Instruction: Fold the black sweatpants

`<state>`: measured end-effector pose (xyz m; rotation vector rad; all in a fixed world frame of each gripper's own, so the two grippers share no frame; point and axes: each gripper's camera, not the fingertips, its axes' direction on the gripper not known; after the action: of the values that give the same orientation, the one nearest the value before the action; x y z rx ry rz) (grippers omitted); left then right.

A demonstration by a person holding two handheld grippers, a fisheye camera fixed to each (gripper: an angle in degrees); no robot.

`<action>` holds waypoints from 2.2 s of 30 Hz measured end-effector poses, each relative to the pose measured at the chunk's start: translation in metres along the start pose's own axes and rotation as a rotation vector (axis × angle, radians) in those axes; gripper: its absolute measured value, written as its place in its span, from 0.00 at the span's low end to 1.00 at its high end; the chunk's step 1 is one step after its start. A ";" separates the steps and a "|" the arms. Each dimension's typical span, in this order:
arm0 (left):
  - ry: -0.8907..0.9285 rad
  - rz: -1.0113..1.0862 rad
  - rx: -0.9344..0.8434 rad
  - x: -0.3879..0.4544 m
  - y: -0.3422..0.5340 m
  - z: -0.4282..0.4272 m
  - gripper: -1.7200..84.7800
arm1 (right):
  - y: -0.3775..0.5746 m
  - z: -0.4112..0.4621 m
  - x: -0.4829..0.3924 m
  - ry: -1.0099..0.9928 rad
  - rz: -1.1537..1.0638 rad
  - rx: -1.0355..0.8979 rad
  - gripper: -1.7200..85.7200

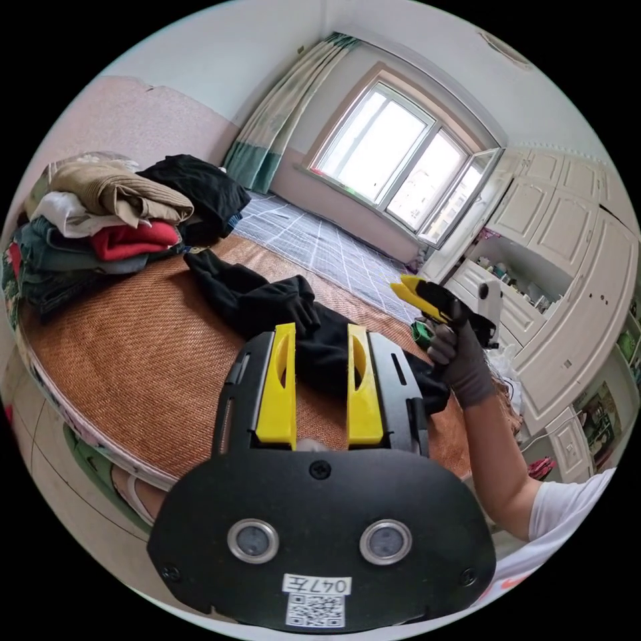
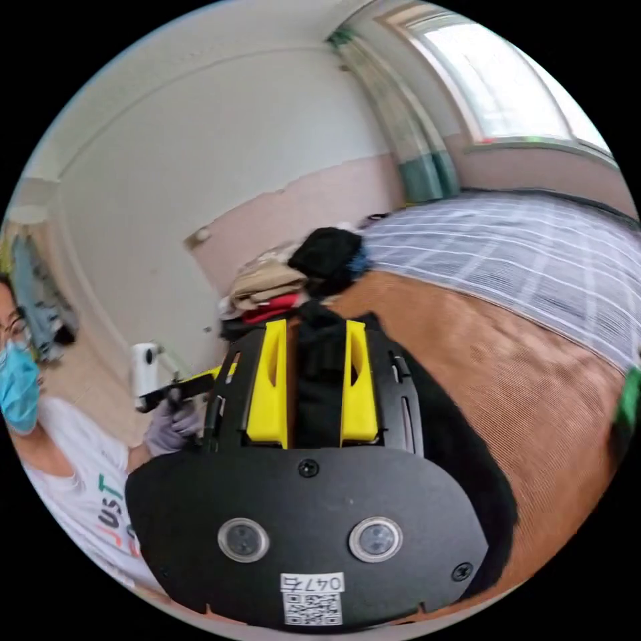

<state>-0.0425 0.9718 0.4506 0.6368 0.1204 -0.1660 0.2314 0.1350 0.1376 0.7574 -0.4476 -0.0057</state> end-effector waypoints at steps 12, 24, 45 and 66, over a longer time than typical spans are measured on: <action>0.006 0.056 -0.011 0.048 -0.022 -0.002 0.15 | 0.093 -0.049 0.016 0.539 -0.011 -0.283 0.03; -0.300 0.393 -0.185 0.150 -0.103 0.077 0.18 | 0.198 -0.133 -0.097 0.343 -0.180 0.013 0.02; -0.309 0.641 -0.309 0.034 -0.181 0.004 0.02 | 0.209 -0.145 -0.124 0.364 -0.148 -0.037 0.02; -0.279 0.304 -0.250 -0.141 -0.121 -0.029 0.05 | 0.182 -0.114 -0.147 0.314 -0.093 -0.339 0.02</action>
<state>-0.2061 0.9100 0.3797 0.3710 -0.2216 0.0553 0.1152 0.3680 0.1286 0.4337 -0.1057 -0.0481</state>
